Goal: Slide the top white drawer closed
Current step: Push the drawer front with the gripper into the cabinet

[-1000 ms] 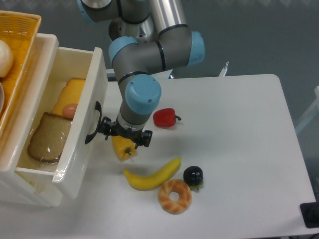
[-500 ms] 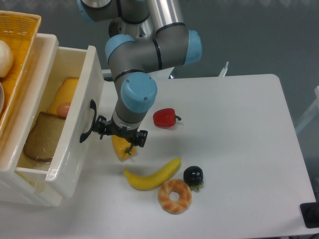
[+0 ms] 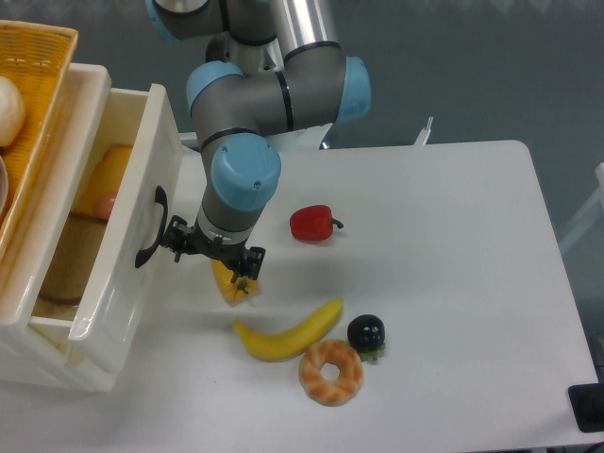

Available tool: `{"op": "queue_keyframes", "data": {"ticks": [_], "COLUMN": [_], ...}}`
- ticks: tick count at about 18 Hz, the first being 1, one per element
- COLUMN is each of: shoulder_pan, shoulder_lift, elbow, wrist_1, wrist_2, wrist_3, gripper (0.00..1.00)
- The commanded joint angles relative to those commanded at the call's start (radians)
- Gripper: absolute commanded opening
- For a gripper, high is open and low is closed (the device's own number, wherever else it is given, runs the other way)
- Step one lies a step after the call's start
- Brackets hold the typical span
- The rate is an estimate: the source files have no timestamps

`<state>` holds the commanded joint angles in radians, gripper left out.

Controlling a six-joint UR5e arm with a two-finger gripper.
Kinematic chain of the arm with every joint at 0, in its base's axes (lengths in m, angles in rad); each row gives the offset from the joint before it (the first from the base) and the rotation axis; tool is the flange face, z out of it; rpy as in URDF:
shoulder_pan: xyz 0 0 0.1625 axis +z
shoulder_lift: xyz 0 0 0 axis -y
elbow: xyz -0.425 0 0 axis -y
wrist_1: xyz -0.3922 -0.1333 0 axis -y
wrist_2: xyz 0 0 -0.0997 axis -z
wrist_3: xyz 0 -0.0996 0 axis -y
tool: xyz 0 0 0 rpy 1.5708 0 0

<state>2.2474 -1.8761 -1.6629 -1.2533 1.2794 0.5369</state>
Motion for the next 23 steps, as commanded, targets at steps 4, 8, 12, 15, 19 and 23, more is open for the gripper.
{"op": "queue_keyframes", "data": {"ticks": [4, 8, 12, 15, 19, 23], "shoulder_pan": [-0.008, -0.020, -0.035, -0.038, -0.049, -0.052], "shoulder_lift": [0.006, 0.012, 0.012, 0.012, 0.012, 0.012], "elbow": [0.000, 0.000, 0.000, 0.000, 0.002, 0.002], "wrist_1": [0.002, 0.002, 0.008, 0.009, 0.009, 0.009], "wrist_2": [0.000, 0.003, 0.001, 0.001, 0.001, 0.001], "wrist_3": [0.000, 0.000, 0.000, 0.000, 0.000, 0.002], "gripper": [1.00, 1.00, 1.00, 1.00, 1.00, 1.00]}}
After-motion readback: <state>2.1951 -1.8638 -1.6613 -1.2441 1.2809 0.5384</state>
